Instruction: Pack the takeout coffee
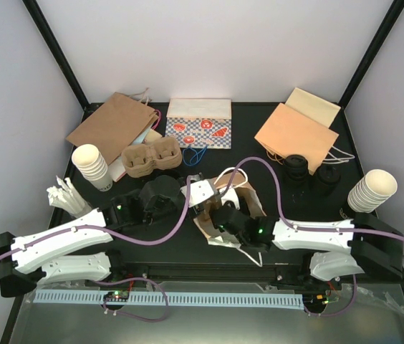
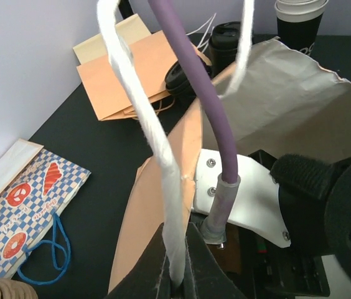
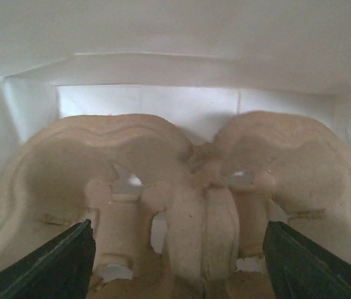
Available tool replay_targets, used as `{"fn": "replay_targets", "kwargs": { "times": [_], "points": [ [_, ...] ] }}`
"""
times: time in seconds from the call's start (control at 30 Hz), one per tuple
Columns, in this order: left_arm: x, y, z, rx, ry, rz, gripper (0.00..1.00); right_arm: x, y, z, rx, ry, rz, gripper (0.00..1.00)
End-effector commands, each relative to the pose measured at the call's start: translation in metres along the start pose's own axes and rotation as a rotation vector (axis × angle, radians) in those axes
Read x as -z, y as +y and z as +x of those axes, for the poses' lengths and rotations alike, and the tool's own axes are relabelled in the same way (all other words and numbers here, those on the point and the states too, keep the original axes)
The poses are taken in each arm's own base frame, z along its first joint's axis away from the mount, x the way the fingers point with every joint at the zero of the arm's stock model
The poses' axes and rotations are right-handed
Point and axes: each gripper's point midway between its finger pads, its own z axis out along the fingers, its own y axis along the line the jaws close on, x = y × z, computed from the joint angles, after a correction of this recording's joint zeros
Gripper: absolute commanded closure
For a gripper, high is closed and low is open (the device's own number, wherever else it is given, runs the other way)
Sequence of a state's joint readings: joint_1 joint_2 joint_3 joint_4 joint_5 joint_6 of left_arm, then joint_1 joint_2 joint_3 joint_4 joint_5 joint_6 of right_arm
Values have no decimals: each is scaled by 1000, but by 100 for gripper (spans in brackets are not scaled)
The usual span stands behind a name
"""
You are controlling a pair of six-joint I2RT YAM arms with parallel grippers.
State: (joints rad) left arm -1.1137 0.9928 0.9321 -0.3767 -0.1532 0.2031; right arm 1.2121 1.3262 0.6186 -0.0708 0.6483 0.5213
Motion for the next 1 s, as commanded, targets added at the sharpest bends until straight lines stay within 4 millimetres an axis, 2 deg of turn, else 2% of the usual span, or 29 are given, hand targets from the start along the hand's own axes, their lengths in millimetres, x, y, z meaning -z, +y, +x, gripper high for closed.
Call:
{"fn": "replay_targets", "kwargs": {
  "times": [0.0,0.13,0.27,0.5,0.63,0.7,0.73,0.8,0.87,0.93,0.97],
  "points": [
    [1,-11,-10,-12,-41,61,98,17,9,-4,65,1,-109,22],
    [-2,-13,-5,-17,-15,70,98,36,16,-12,167,-29,-216,14],
    [-4,-14,-3,-19,-2,75,98,52,20,-15,299,-44,-289,13],
    [-1,-16,-5,-21,-1,89,98,69,27,-9,607,-11,-340,20],
    [1,-19,-5,-20,-4,107,98,71,26,-6,747,-4,-321,21],
    [2,-21,-5,-20,-4,117,98,70,23,-5,804,14,-302,25],
    [3,-22,-5,-20,-6,126,98,69,19,-1,837,35,-291,29],
    [4,-25,-6,-17,-10,144,98,66,13,2,900,67,-258,43],
    [3,-29,-6,-12,-17,167,98,64,9,7,975,102,-244,64],
    [3,-32,-8,-3,-24,182,98,62,6,16,1069,142,-250,93],
    [3,-34,-8,1,-23,190,98,60,3,18,1088,158,-233,98]
  ]
}}
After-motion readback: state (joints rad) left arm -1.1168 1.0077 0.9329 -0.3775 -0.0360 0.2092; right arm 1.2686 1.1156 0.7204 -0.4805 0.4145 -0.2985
